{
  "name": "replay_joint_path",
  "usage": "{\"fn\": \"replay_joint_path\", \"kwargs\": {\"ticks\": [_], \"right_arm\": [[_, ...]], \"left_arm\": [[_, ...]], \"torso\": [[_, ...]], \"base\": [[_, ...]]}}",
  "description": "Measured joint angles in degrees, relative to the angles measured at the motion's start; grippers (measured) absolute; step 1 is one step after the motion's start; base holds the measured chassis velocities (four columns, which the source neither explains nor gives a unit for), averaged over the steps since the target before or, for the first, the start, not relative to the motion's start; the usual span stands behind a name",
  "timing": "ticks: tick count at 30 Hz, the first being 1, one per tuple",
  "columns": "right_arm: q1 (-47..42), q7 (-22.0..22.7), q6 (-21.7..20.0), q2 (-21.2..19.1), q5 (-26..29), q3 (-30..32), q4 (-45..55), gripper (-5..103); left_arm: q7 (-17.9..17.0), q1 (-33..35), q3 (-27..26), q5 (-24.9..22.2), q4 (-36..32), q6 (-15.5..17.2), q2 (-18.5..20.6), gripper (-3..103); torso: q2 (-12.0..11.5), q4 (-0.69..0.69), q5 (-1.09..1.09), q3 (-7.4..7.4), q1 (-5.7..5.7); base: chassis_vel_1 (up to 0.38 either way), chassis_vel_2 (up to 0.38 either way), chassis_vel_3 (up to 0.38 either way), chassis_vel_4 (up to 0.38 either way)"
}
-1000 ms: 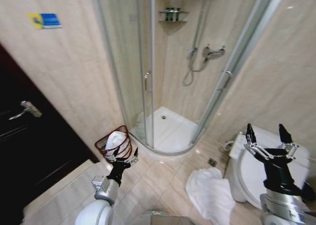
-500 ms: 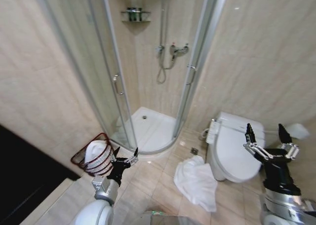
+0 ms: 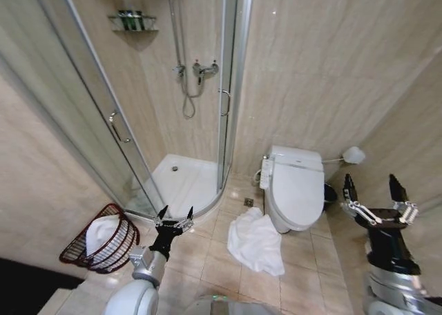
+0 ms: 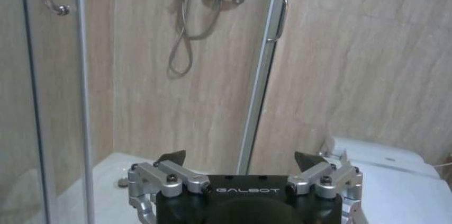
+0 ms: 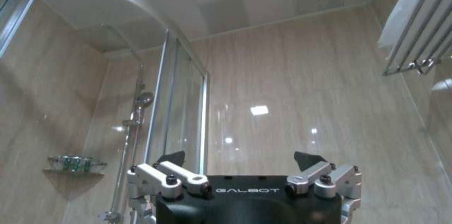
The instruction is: Discard the used towel into the hamper.
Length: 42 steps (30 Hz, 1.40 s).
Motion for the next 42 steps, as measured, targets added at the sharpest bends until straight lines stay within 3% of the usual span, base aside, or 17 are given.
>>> {"fn": "replay_joint_path", "kwargs": {"ticks": [16, 32, 42], "right_arm": [[-0.1, -0.5, 0.6, 0.3, 0.0, -0.1, -0.2, 100], [-0.2, -0.6, 0.8, 0.6, -0.4, -0.1, -0.5, 100], [-1.0, 4.9, 0.0, 1.3, 1.3, 3.1, -2.0, 100]], "left_arm": [[0.0, 0.0, 0.0, 0.0, 0.0, 0.0, 0.0, 100], [0.0, 0.0, 0.0, 0.0, 0.0, 0.0, 0.0, 100], [0.0, 0.0, 0.0, 0.0, 0.0, 0.0, 0.0, 100]], "torso": [[-0.8, 0.00, 0.00, -0.40, -0.39], [-6.9, -0.01, 0.00, -3.72, -3.17], [-10.7, -0.01, 0.00, -5.76, -4.93]], "base": [[0.000, 0.000, 0.000, 0.000], [0.000, 0.000, 0.000, 0.000], [0.000, 0.000, 0.000, 0.000]]}}
